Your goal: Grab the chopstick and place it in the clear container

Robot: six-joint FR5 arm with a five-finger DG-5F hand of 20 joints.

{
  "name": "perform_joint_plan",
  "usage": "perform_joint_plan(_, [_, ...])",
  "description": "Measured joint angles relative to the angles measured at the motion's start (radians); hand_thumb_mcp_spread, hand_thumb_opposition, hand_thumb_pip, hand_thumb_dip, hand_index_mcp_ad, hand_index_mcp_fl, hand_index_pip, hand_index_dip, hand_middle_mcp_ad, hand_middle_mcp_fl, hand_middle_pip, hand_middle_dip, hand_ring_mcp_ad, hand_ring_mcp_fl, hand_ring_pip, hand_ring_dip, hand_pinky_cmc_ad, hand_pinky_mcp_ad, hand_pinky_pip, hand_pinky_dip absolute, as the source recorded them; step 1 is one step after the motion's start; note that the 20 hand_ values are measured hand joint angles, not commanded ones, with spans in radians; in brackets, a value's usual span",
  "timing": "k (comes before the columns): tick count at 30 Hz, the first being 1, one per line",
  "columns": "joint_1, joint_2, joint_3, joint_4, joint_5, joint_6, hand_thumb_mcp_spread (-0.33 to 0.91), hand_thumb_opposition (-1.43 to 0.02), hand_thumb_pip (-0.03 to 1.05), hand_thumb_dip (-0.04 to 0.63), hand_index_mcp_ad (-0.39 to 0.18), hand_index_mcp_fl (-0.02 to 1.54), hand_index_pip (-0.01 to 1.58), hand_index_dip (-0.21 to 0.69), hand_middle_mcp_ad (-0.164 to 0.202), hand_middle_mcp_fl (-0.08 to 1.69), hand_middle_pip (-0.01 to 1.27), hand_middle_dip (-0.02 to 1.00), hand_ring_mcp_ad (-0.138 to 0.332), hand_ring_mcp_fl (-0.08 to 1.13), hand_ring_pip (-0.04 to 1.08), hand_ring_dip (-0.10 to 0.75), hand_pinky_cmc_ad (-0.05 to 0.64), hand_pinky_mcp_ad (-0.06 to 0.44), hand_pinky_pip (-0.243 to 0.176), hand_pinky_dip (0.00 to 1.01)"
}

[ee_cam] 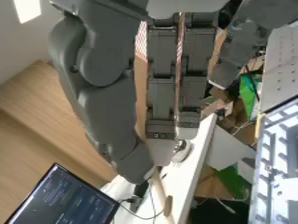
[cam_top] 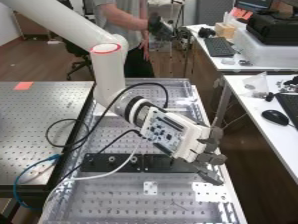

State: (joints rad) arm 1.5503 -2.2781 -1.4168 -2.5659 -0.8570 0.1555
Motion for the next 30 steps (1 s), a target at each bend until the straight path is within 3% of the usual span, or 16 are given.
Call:
perform_joint_plan(8, [-0.014,0.023,0.046,-0.125,-0.014,-0.031,0.72,-1.09,0.50,0.269,-0.168,1.07,0.91,0.037,0.063,1.19,0.51,0.64,0.051,0.88,0.10,0.459,0.494,0.265,0.075,0.19])
perform_joint_plan(19, [-0.024,0.069,0.089,-0.197,-0.055,-0.153,0.72,-1.09,0.50,0.265,-0.168,1.08,0.88,0.051,0.063,1.22,0.46,0.63,0.051,0.88,0.10,0.459,0.494,0.265,0.093,0.19])
perform_joint_plan(25, [-0.019,0.094,0.110,-0.246,-0.102,-0.278,0.72,-1.10,0.50,0.265,-0.171,1.09,0.84,0.065,0.063,1.22,0.46,0.64,0.054,0.90,0.10,0.459,0.494,0.267,0.096,0.19])
perform_joint_plan(30, [-0.006,0.139,0.113,-0.278,-0.140,-0.420,0.71,-1.10,0.50,0.265,-0.175,1.12,0.83,0.080,0.065,1.24,0.46,0.63,0.051,0.91,0.10,0.459,0.494,0.278,0.098,0.19])
